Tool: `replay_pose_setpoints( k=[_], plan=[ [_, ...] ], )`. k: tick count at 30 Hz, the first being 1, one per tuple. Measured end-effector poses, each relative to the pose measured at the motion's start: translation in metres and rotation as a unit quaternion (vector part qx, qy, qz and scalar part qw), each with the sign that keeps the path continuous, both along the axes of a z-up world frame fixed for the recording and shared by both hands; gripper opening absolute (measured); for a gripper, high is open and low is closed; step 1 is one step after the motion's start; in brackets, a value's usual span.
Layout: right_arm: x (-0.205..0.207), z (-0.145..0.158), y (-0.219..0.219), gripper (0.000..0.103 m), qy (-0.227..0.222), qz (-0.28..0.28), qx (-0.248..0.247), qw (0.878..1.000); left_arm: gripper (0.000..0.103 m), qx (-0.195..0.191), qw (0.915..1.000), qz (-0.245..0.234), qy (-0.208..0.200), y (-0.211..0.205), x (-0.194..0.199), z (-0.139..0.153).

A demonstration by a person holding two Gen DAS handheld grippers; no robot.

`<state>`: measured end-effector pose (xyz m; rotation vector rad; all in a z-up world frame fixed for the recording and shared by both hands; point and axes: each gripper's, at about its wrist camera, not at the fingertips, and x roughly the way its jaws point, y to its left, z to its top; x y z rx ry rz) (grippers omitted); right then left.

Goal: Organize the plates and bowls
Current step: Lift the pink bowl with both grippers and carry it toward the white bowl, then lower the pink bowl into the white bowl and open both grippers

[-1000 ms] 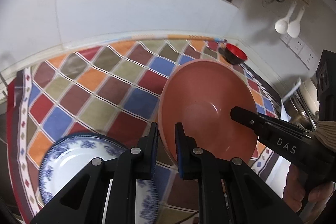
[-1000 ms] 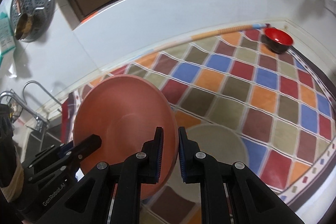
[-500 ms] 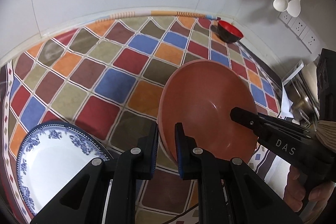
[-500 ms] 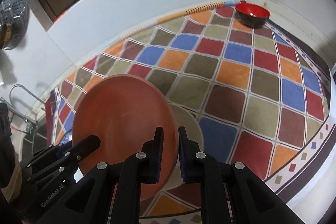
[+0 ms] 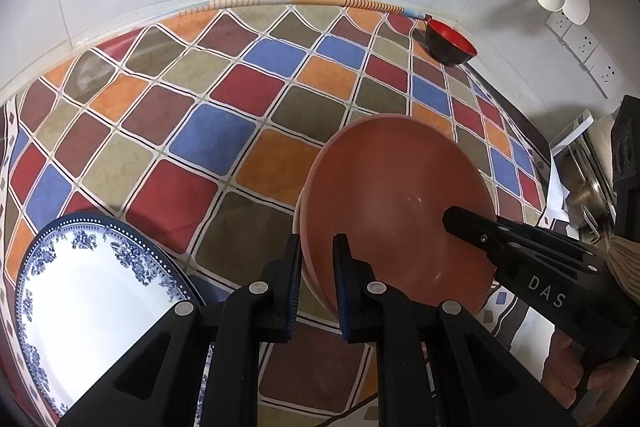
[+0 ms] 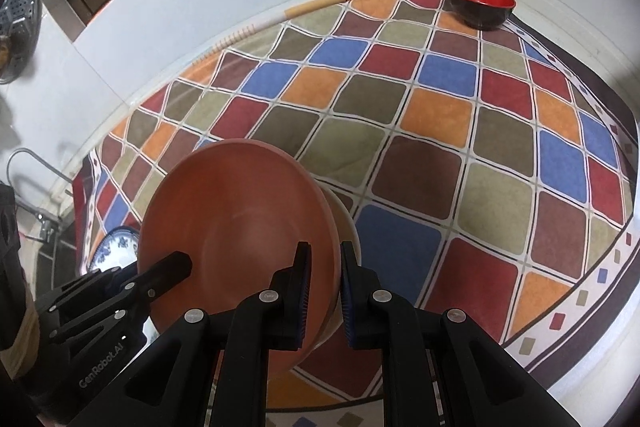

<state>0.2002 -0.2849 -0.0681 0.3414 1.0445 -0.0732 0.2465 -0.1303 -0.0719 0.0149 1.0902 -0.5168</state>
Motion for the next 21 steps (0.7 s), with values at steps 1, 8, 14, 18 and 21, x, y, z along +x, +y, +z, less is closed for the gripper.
replay_pose_setpoints(
  k=[1, 8, 14, 18, 21],
  plan=[
    [0.000, 0.000, 0.000, 0.015, 0.000, 0.001, -0.002, 1.000, 0.016, 0.000, 1.0000, 0.000, 0.000, 0.000, 0.000, 0.000],
    [0.001, -0.002, 0.003, 0.015, 0.002, 0.002, -0.032, 0.999, 0.017, 0.001, 1.0000, 0.004, 0.000, 0.001, 0.003, -0.001],
    [0.001, -0.003, 0.002, 0.016, 0.001, 0.000, -0.039, 0.999, 0.031, 0.008, 0.9999, 0.010, -0.012, 0.001, 0.003, 0.000],
    [-0.001, -0.002, 0.002, 0.027, 0.001, -0.001, -0.052, 0.999, 0.035, 0.011, 0.9995, 0.014, -0.026, 0.004, 0.003, 0.006],
    [-0.003, 0.003, 0.004, 0.029, -0.009, -0.001, -0.064, 0.998, 0.038, 0.010, 0.9991, 0.011, -0.040, 0.003, 0.003, 0.014]
  ],
)
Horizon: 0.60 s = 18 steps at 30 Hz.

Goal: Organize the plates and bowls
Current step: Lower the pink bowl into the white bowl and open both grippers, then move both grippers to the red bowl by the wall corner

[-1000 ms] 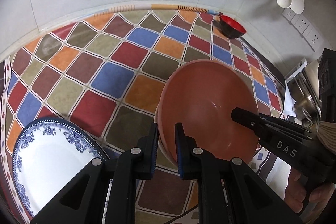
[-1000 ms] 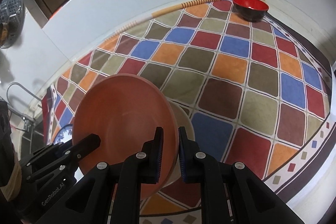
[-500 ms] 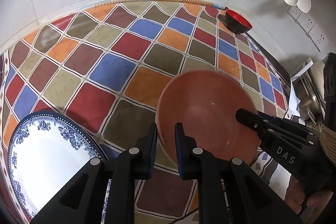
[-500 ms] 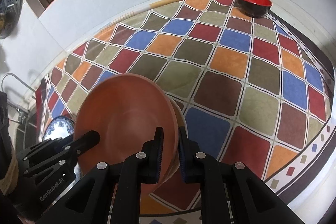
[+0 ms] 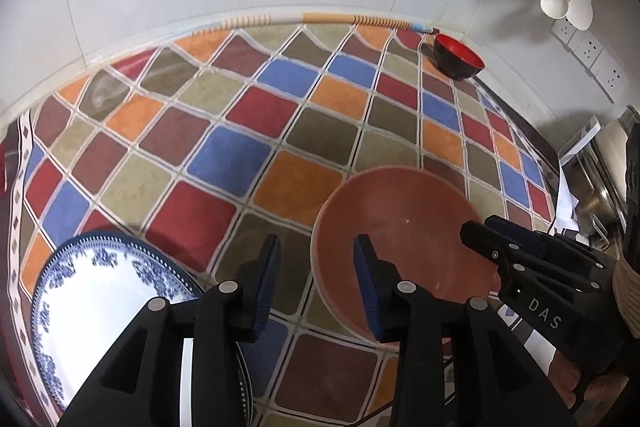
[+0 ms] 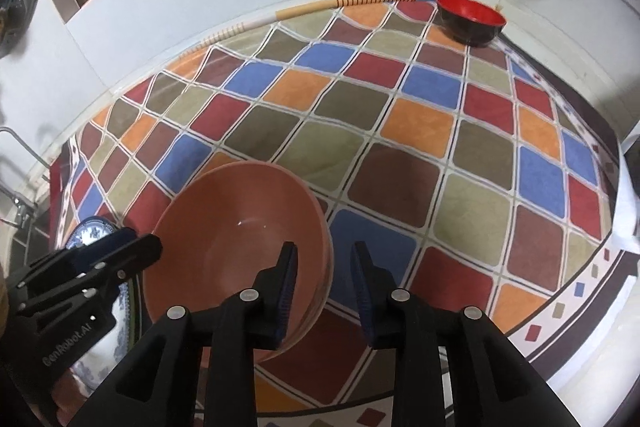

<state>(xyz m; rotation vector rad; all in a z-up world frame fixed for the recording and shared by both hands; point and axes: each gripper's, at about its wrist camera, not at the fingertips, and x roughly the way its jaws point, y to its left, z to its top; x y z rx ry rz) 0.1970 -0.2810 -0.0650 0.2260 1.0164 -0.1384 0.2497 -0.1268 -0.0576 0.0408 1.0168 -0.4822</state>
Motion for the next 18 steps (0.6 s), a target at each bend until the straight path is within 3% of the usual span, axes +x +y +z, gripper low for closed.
replay_pose_setpoints(
  k=[6, 10, 18],
  plan=[
    [-0.003, 0.013, -0.003, 0.038, -0.025, -0.004, -0.002, 1.000, 0.046, 0.002, 0.9994, -0.010, -0.032, -0.008, 0.003, 0.017],
    [-0.002, 0.020, -0.010, 0.038, -0.036, -0.011, -0.009, 0.999, 0.054, 0.004, 0.9983, -0.022, -0.054, -0.020, 0.009, 0.030],
    [0.004, 0.041, -0.043, 0.055, -0.068, -0.042, -0.028, 0.996, 0.068, 0.007, 0.9947, -0.043, -0.093, -0.054, 0.026, 0.054]
  ],
)
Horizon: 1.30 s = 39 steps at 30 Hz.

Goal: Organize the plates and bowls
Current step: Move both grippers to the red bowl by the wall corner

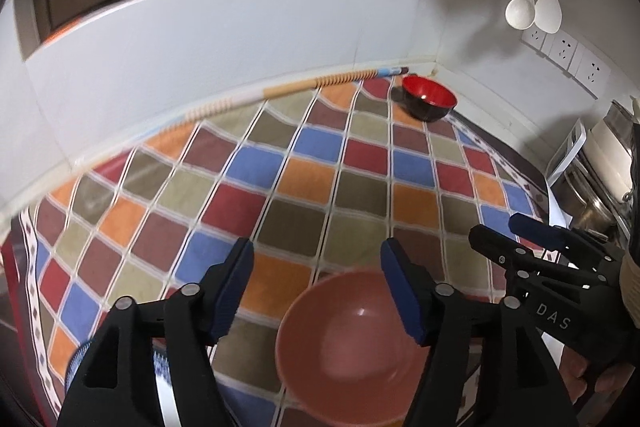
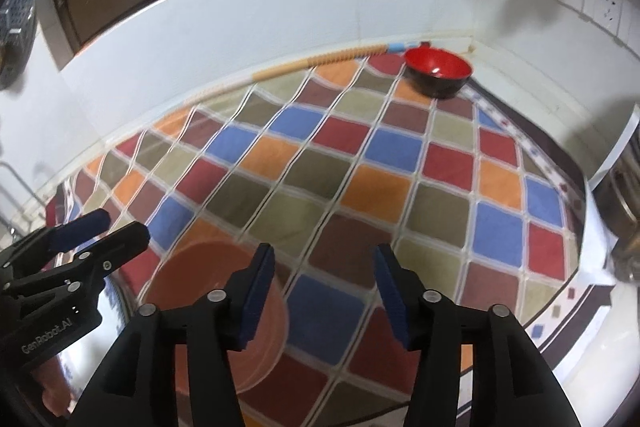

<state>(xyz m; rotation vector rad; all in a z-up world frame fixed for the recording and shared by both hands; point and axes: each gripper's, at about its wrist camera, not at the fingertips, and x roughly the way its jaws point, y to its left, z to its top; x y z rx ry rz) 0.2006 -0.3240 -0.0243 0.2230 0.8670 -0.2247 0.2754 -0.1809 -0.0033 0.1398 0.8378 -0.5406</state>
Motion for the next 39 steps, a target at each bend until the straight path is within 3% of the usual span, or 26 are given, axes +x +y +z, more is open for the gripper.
replay_pose_setpoints(
  k=[7, 15, 25, 39],
  plan=[
    [0.009, 0.015, -0.036, 0.064, -0.022, -0.025, -0.005, 0.999, 0.080, -0.008, 0.9998, -0.013, -0.010, -0.033, 0.016, 0.014],
    [0.026, 0.025, -0.078, 0.070, -0.041, -0.038, -0.004, 0.998, 0.084, 0.000, 0.9995, -0.020, -0.023, -0.080, 0.041, 0.030],
    [0.055, 0.030, -0.134, 0.070, -0.055, -0.074, 0.005, 0.996, 0.085, 0.024, 0.9974, -0.058, -0.036, -0.137, 0.089, 0.038],
    [0.109, 0.018, -0.218, 0.070, -0.051, -0.137, -0.002, 0.989, 0.085, 0.052, 0.9909, -0.124, -0.003, -0.235, 0.166, 0.013]
  ],
)
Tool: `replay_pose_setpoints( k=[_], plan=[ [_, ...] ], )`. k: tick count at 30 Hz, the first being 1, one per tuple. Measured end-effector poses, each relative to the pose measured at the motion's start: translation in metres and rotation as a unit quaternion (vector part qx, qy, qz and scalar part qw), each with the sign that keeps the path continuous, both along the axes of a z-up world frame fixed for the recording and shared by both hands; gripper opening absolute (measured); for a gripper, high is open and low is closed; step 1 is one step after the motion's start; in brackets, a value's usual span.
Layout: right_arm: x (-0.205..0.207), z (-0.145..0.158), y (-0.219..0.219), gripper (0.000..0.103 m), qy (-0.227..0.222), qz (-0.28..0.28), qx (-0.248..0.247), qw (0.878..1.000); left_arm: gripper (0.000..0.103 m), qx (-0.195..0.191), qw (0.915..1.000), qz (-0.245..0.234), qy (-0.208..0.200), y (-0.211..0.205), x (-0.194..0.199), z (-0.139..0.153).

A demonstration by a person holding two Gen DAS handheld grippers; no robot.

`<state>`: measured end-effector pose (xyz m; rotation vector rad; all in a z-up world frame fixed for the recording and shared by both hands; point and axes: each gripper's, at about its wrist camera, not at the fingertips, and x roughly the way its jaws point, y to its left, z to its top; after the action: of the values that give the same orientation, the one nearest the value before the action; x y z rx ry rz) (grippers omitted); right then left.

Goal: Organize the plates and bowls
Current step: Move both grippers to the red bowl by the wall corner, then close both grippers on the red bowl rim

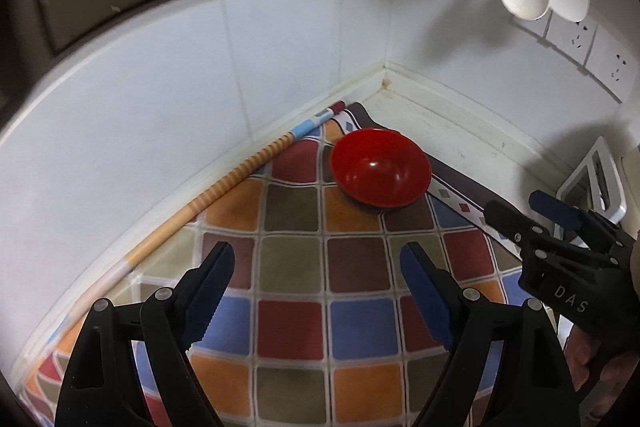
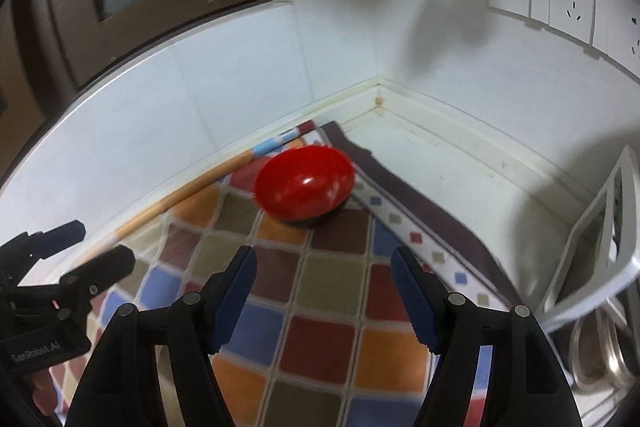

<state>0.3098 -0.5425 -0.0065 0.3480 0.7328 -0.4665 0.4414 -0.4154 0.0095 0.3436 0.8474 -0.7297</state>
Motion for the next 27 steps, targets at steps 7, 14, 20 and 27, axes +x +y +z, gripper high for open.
replay_pose_setpoints(
  k=[7, 14, 20, 27],
  plan=[
    [0.033, -0.017, -0.038, 0.070, -0.003, -0.024, 0.001, 1.000, 0.085, 0.033, 0.9993, -0.015, -0.012, -0.038, 0.043, -0.028],
    [0.063, -0.046, -0.063, 0.070, 0.013, -0.033, 0.019, 0.999, 0.084, 0.049, 0.9984, -0.026, -0.012, -0.076, 0.077, -0.054],
    [0.080, -0.067, -0.077, 0.065, 0.024, -0.038, 0.035, 0.998, 0.078, 0.076, 0.9967, -0.028, 0.007, -0.101, 0.097, -0.080],
    [0.098, -0.086, -0.086, 0.051, 0.040, -0.033, 0.050, 0.997, 0.065, 0.081, 0.9957, -0.023, 0.038, -0.116, 0.111, -0.102]
  ],
)
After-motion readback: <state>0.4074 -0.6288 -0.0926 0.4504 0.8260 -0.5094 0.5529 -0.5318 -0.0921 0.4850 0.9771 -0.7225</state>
